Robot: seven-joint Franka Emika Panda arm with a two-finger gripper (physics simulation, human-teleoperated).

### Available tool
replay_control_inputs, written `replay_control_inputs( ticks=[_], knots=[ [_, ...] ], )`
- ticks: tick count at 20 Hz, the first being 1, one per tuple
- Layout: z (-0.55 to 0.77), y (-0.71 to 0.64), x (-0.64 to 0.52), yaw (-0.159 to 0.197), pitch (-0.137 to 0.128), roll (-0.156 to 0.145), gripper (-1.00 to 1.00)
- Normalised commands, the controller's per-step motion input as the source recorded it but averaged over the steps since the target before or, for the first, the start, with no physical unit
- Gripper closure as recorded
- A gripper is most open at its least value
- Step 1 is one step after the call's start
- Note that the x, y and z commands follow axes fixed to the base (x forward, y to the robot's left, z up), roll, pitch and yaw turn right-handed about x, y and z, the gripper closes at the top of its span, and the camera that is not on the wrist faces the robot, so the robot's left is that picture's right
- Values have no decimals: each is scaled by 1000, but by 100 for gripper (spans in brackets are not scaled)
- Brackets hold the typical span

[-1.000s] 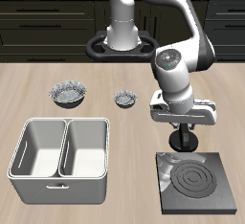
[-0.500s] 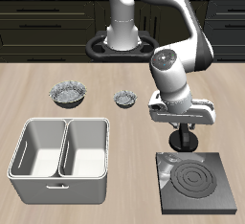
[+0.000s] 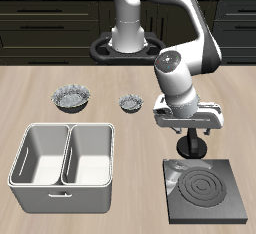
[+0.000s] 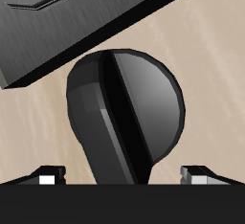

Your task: Turn off the flat stove and place the smallest bowl on it

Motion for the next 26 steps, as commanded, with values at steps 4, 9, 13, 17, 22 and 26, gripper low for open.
replay_control_inputs(
  ticks=[4,9,13,17,22,26],
  knots=[
    [23,-5,28,32,-15,-6,-100],
    [72,-10,-20,94,-27,-30,-100],
    [126,-44,-93,88,-24,-25,-100],
    [199,-122,-111,120,-17,-54,-100],
    [206,-134,-177,162,-15,-50,-100],
    [220,-126,-195,145,-31,-37,-100]
  ],
)
